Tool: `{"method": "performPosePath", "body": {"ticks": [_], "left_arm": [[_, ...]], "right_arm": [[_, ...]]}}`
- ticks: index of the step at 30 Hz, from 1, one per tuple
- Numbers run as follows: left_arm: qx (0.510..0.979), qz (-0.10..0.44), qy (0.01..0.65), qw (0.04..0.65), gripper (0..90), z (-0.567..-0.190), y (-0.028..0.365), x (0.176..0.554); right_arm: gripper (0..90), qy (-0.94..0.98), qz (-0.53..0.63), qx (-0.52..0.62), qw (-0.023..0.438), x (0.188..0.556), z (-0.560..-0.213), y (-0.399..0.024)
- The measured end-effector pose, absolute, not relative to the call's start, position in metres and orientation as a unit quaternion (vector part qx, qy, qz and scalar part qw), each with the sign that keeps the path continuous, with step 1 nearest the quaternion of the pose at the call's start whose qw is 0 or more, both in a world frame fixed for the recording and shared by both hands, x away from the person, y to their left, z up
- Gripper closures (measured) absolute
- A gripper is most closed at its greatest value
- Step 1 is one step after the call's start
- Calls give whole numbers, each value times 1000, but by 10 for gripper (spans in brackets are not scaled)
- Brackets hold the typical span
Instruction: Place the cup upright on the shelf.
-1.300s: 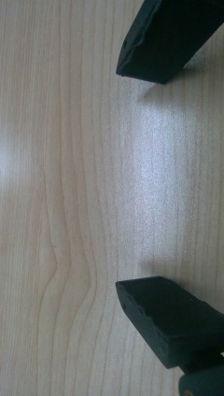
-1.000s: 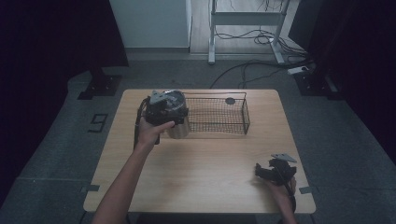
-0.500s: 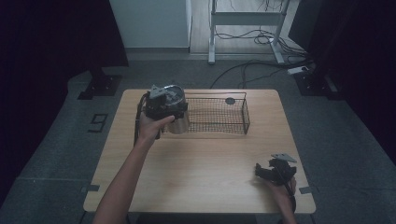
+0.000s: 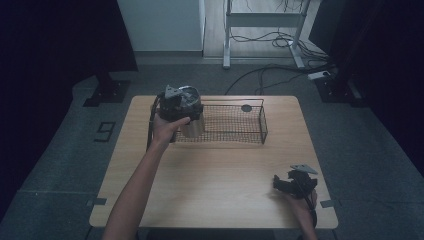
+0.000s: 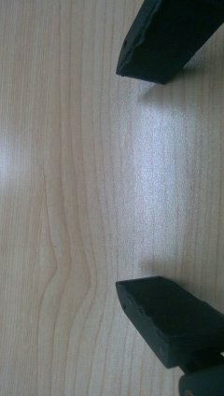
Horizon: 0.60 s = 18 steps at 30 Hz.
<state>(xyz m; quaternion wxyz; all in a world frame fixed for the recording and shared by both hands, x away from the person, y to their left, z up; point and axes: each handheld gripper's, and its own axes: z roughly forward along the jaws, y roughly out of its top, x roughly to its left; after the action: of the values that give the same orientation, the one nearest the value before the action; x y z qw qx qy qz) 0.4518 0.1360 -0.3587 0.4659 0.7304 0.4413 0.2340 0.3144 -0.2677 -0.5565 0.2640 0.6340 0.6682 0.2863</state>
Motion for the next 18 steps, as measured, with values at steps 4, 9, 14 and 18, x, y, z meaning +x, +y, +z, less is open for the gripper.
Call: {"method": "performPosePath", "body": {"ticks": [4, 9, 14, 18], "left_arm": [[731, 238, 445, 460, 41, -360, 135, 459], [730, 238, 449, 457, 41, -361, 131, 470], [728, 239, 449, 459, 41, -359, 127, 478], [729, 246, 451, 452, 41, -360, 123, 485]], "right_arm": [[3, 668, 286, 635, 263, 314, -556, -268], [5, 668, 286, 635, 264, 314, -556, -268], [6, 667, 286, 635, 264, 314, -556, -268], [6, 667, 286, 635, 264, 314, -556, -268]]}}
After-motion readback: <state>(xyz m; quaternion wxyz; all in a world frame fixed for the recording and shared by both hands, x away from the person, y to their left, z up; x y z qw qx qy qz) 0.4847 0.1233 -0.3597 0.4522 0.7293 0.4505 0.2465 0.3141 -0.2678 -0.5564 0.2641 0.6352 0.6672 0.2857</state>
